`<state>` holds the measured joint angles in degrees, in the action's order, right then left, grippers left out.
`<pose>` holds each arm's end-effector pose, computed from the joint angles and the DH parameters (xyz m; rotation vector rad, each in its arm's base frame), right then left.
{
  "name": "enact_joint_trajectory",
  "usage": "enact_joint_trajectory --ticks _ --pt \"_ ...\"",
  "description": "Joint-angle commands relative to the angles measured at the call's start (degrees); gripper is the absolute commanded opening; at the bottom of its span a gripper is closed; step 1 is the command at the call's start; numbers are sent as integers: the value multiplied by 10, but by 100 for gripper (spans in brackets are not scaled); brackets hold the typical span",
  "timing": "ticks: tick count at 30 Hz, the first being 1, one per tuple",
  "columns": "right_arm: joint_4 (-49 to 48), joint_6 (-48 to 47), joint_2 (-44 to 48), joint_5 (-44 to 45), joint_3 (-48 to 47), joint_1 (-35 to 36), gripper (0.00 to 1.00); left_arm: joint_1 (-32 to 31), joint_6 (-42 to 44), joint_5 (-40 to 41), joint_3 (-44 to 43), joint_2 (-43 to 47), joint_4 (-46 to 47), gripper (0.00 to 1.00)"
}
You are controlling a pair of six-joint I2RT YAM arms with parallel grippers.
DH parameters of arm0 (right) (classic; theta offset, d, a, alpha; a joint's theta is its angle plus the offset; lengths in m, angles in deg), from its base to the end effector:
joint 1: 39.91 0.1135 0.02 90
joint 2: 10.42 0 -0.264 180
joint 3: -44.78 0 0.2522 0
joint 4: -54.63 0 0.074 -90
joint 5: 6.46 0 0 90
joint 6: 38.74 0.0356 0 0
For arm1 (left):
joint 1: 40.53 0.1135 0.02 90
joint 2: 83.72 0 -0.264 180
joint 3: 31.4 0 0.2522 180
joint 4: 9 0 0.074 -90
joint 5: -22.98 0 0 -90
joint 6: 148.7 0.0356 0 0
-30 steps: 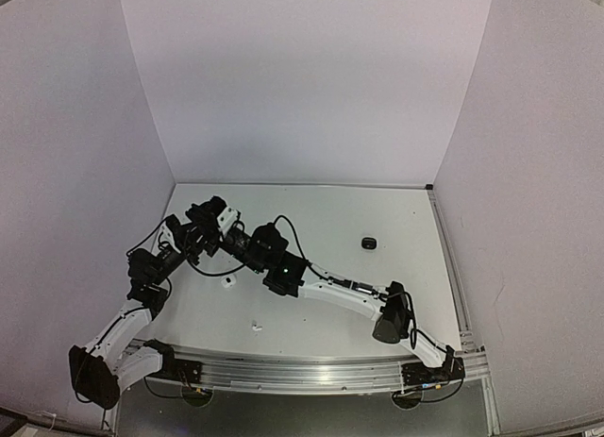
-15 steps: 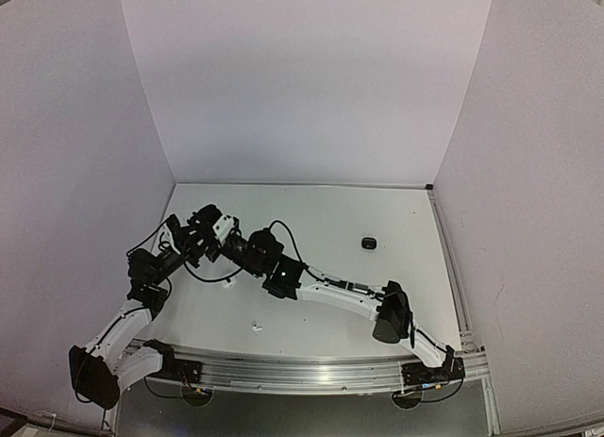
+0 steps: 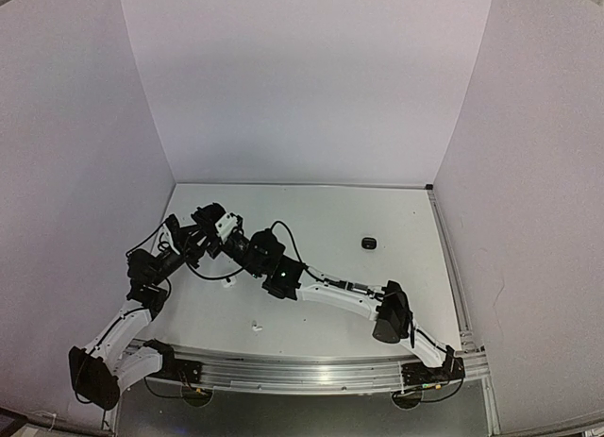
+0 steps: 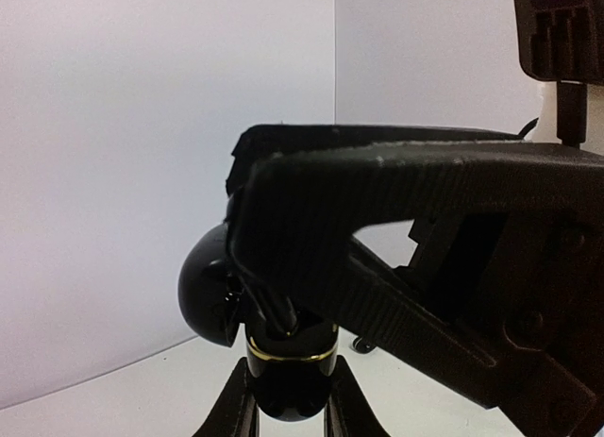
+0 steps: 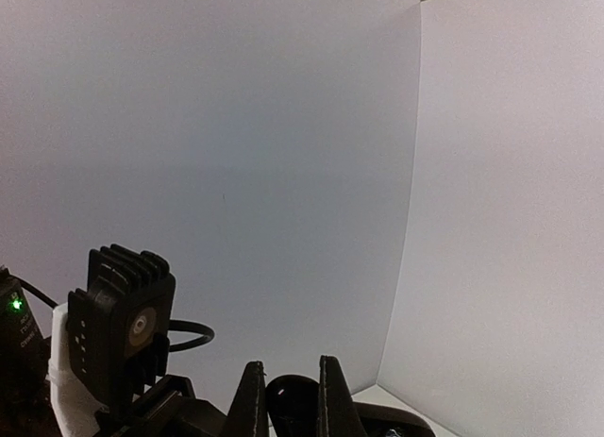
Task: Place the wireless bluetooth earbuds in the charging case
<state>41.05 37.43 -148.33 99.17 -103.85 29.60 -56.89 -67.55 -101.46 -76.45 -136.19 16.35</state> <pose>0.2058 0.5235 0.3819 -0.5898 1.0353 0.7015 0.1935 -0.0778 0.3221 0.6104 1.2067 -0.7495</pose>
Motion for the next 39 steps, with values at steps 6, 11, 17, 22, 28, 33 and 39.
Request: enact_joint_trajectory --ticks 6,11,17,22,28,33,39 --pt "-29 0 24 25 17 -2 0 -2 1 -1 -18 1 50 0" --pt "-29 2 23 29 23 -5 0 -2 -1 -4 -15 2 54 0" --pt "-31 20 28 33 34 -12 0 -2 -4 -3 -13 1 61 0" --pt "-32 38 20 26 25 -17 0 -2 -5 -1 -11 -1 69 0" --pt "-32 57 19 23 34 -17 0 -2 -2 -1 -11 -4 74 0" --pt "-32 72 27 17 58 -16 0 -1 -12 15 -12 -8 76 0" --pt "-33 96 38 -2 82 -17 1 -1 -11 21 -14 -10 72 0"
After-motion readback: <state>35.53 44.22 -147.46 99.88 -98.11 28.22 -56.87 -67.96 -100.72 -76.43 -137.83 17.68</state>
